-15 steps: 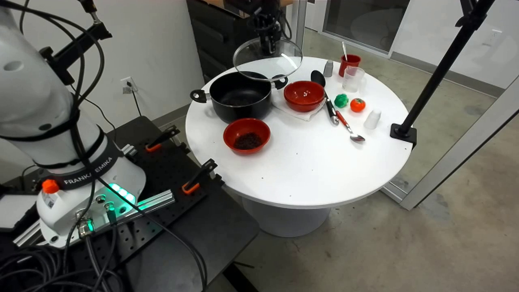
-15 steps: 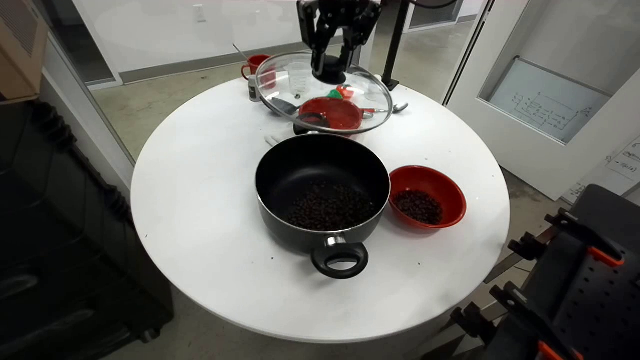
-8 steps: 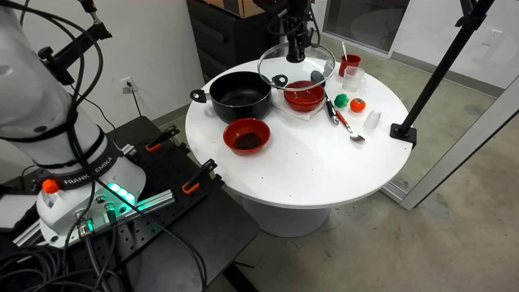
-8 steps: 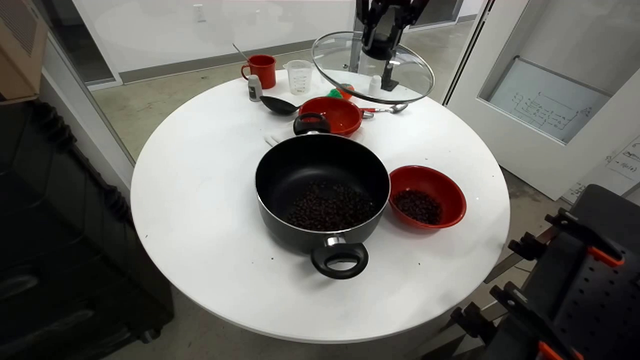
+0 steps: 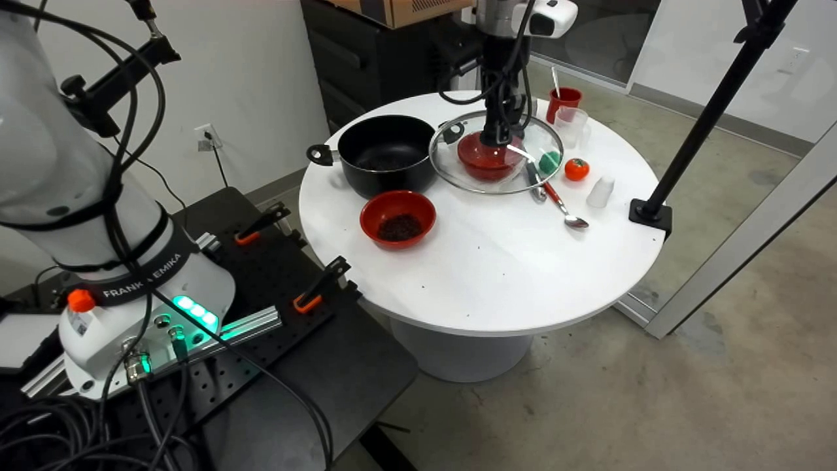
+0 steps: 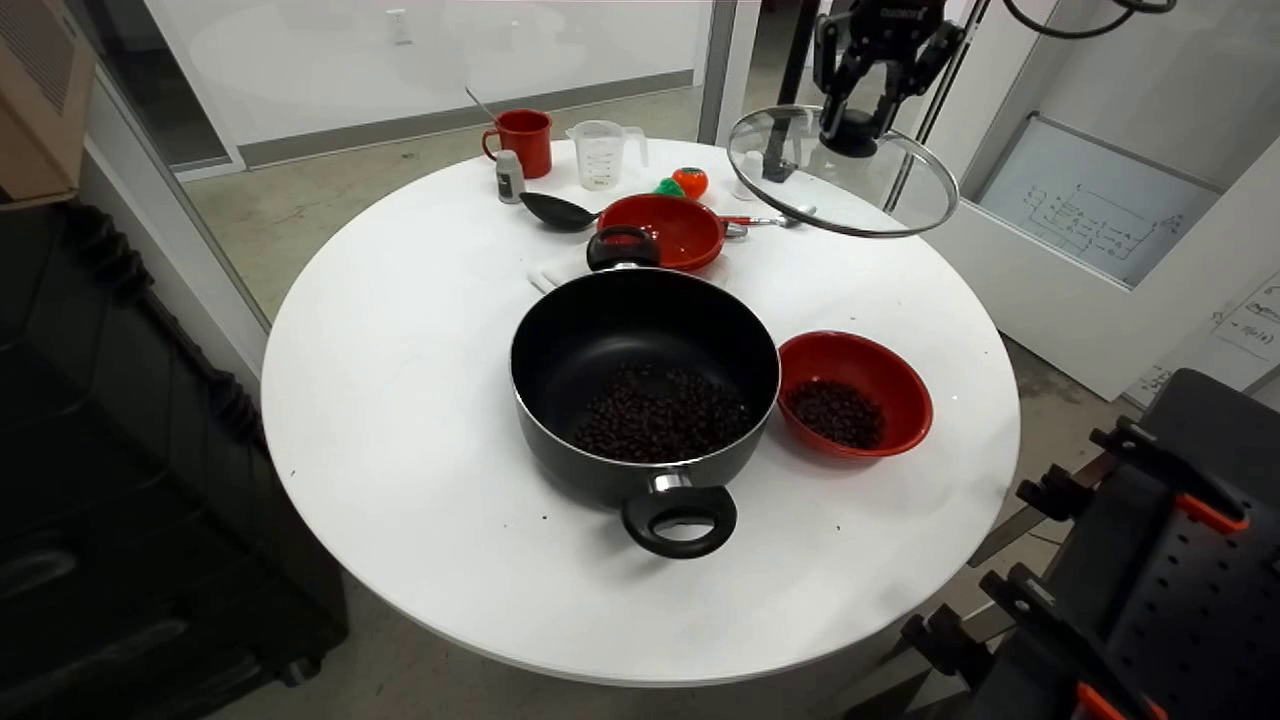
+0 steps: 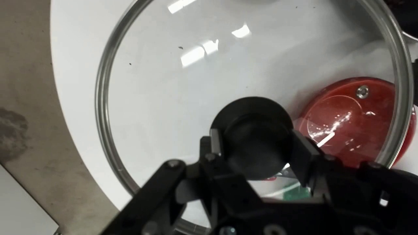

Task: Remove the lid from the black pot.

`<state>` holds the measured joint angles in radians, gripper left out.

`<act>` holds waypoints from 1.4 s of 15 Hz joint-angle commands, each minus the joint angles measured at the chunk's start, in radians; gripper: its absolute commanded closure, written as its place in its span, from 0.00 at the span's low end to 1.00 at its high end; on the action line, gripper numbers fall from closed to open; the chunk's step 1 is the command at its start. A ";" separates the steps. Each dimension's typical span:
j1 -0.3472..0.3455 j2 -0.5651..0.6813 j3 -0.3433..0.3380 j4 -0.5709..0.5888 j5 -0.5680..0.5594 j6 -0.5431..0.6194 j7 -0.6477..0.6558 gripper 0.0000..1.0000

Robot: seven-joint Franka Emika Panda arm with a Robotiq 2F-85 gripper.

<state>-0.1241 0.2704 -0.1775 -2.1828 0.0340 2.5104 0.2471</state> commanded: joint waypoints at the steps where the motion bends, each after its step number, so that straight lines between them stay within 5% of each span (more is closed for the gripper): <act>1: -0.011 0.030 -0.013 -0.022 0.013 0.054 0.026 0.74; 21: -0.038 0.446 -0.037 0.283 0.038 0.052 0.059 0.74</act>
<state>-0.1731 0.6613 -0.2095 -1.9812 0.0587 2.5820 0.2956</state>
